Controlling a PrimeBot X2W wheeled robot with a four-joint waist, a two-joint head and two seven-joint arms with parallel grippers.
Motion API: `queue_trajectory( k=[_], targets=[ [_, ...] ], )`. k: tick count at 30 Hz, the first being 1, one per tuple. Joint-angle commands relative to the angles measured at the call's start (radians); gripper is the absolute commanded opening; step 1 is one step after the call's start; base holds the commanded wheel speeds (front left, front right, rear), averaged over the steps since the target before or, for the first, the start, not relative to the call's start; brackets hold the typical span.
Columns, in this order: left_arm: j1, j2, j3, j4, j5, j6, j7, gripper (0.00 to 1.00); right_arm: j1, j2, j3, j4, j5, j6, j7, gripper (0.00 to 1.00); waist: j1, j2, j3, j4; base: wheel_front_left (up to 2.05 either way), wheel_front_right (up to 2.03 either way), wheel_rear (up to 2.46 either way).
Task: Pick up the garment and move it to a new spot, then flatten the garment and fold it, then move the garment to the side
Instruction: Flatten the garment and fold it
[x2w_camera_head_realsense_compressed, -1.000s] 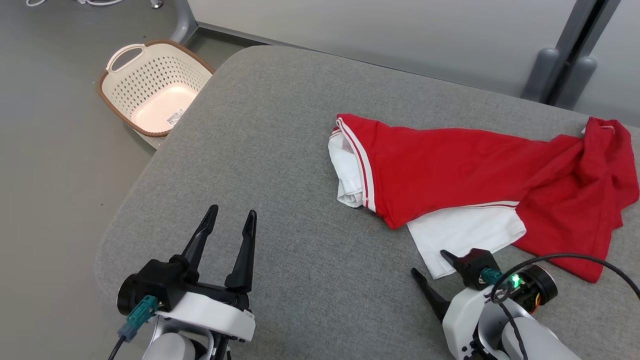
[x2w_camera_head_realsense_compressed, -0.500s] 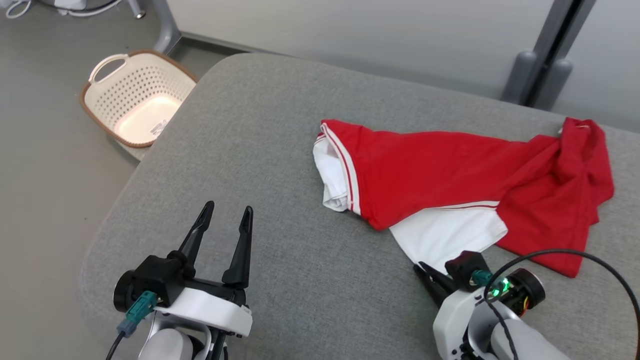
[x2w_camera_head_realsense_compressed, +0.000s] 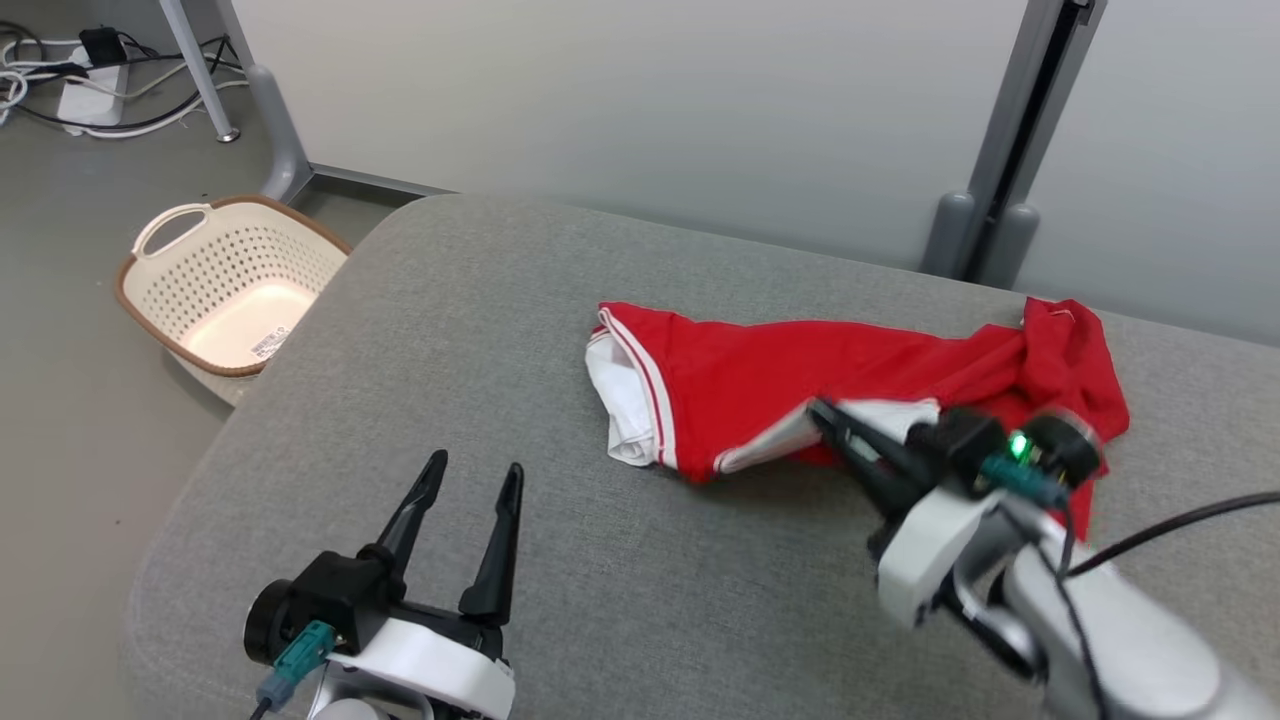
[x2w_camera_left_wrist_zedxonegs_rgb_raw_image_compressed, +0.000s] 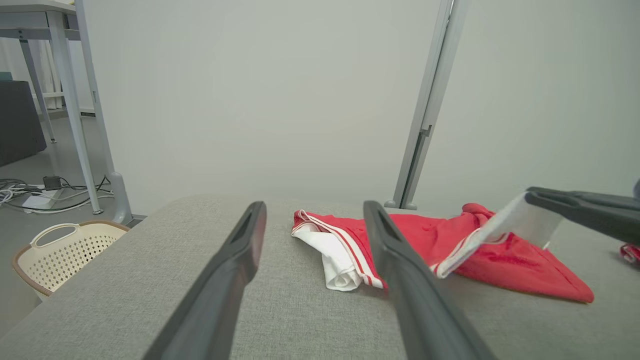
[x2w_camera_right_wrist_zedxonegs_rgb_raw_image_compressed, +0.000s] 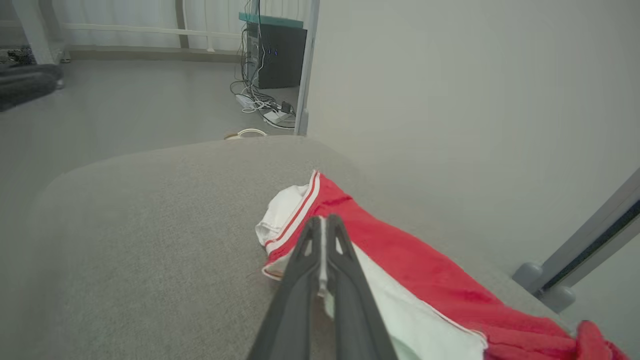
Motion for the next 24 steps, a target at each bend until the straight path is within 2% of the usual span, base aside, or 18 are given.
queue_trajectory(
  k=[1,3,4,5,9,13,17,18,19,20,24],
  targets=[
    [0.002,0.003,-0.003,-0.005,-0.002,0.0,-0.004,1.0,-0.031,-0.012,-0.001,-0.021,0.008,-0.001,0.011,0.0,0.0,0.0,0.0,0.013,0.0,0.0,0.0],
    [0.005,0.004,-0.01,-0.013,-0.02,0.0,-0.004,1.0,-0.108,-0.055,0.0,-0.06,0.014,-0.001,0.043,0.0,0.0,0.0,0.008,0.031,0.0,0.0,0.0],
    [-0.001,0.003,-0.021,-0.025,-0.029,0.004,-0.004,1.0,-0.199,-0.098,0.014,-0.086,0.018,-0.001,0.085,0.0,0.0,0.0,0.027,0.053,0.0,0.0,0.0],
    [-0.006,0.003,-0.024,-0.034,-0.041,0.01,-0.004,1.0,-0.253,-0.115,0.024,-0.094,0.024,-0.001,0.106,0.0,0.0,0.0,0.046,0.06,0.0,0.0,0.0],
    [-0.034,0.002,-0.049,-0.077,-0.082,0.032,-0.004,1.0,-0.5,-0.183,0.106,-0.055,0.048,-0.002,0.177,0.0,0.0,0.0,0.132,0.092,0.0,0.0,0.0],
    [-0.047,0.003,-0.077,-0.118,-0.125,0.066,-0.004,1.0,-0.743,-0.198,0.205,0.079,0.075,-0.002,0.191,0.0,0.0,0.0,0.211,0.122,0.0,0.0,0.0],
    [-0.048,0.003,-0.098,-0.151,-0.158,0.1,-0.004,1.0,-0.917,-0.153,0.249,0.291,0.094,-0.002,0.153,0.0,0.0,0.0,0.273,0.144,0.0,0.0,0.0],
    [-0.047,0.003,-0.101,-0.157,-0.165,0.106,-0.004,1.0,-0.95,-0.137,0.249,0.35,0.087,-0.002,0.134,0.31,0.0,0.0,0.284,0.148,0.0,0.0,0.0],
    [-0.046,0.003,-0.104,-0.162,-0.168,0.11,-0.004,1.0,-0.979,-0.121,0.243,0.41,0.075,-0.002,0.116,0.91,0.0,0.0,0.294,0.151,0.0,0.0,0.0],
    [-0.047,0.003,-0.108,-0.166,-0.171,0.113,-0.004,1.0,-0.998,-0.102,0.237,0.475,0.069,-0.002,0.104,1.0,0.0,0.0,0.304,0.153,0.0,0.0,0.0],
    [-0.069,0.003,-0.115,-0.169,-0.182,0.123,-0.004,1.0,-1.03,-0.018,0.217,0.652,0.05,-0.002,0.037,1.0,0.0,0.0,0.321,0.161,0.0,0.0,0.0]
  ],
)
